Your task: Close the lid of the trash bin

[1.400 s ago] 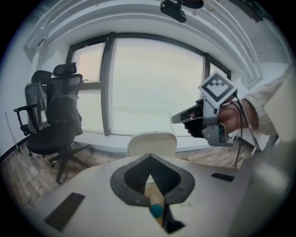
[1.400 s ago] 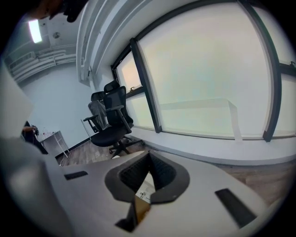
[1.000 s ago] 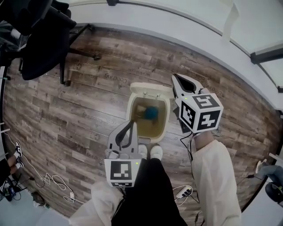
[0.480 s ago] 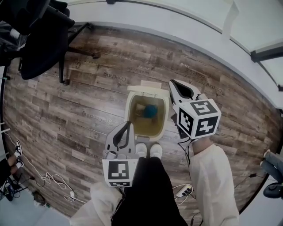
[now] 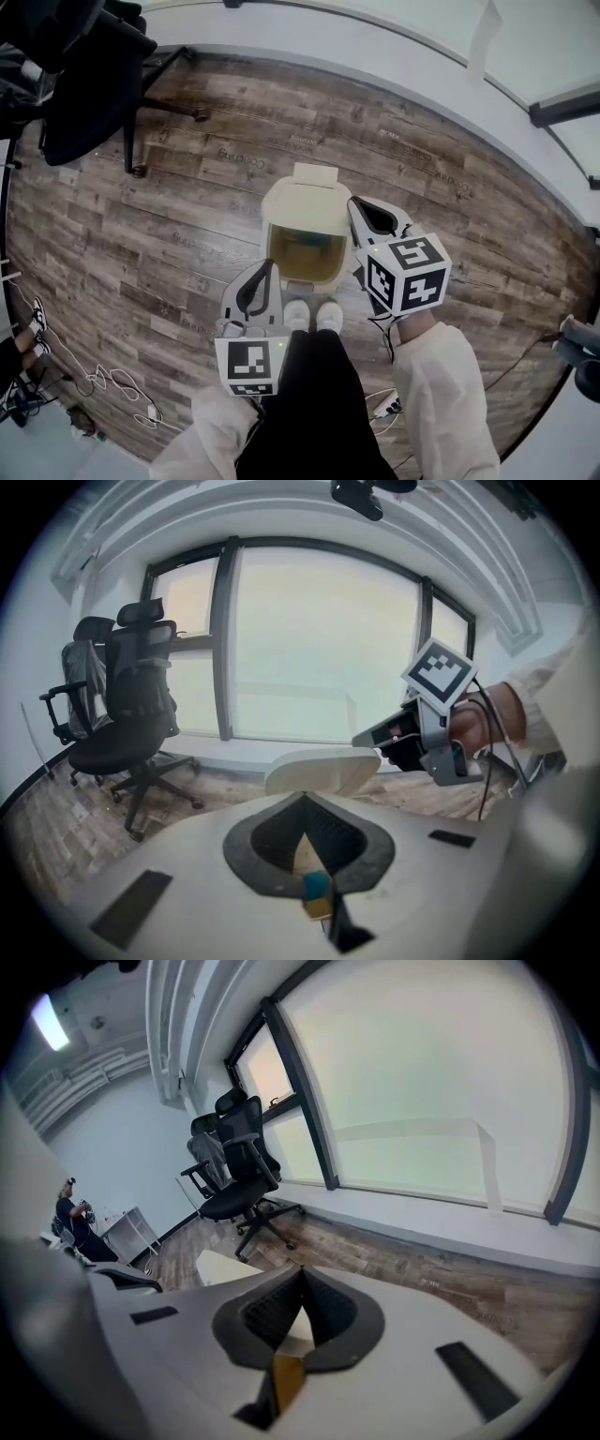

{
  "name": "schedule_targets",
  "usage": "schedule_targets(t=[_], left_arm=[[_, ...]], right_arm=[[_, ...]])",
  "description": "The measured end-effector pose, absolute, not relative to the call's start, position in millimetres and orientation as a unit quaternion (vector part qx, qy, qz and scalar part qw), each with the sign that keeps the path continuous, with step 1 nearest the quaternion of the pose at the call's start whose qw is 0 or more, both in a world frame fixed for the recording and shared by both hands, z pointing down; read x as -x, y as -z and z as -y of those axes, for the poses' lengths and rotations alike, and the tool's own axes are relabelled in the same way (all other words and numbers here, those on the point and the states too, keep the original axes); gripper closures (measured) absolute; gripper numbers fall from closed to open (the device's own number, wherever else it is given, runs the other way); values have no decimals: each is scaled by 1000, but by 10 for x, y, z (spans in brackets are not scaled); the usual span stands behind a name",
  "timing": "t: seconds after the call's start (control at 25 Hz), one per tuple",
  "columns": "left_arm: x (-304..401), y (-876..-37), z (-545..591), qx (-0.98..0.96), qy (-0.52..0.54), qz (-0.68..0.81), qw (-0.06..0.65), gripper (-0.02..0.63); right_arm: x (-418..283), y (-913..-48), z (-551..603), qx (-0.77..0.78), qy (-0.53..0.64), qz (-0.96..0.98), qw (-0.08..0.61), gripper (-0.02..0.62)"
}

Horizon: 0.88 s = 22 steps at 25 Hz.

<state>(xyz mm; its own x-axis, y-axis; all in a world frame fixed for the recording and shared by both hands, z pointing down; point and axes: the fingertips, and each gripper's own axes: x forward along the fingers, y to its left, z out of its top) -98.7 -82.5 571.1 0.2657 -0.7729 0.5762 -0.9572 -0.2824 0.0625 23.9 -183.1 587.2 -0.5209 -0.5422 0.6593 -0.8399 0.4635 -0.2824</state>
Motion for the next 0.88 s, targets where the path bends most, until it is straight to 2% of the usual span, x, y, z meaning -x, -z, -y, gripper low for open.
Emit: schedule_targets(t=[0.88], left_arm=[[1047, -6126, 493, -756, -254, 560, 224, 598]], right_arm=[[-142, -6571, 990, -384, -344, 802, 301, 572]])
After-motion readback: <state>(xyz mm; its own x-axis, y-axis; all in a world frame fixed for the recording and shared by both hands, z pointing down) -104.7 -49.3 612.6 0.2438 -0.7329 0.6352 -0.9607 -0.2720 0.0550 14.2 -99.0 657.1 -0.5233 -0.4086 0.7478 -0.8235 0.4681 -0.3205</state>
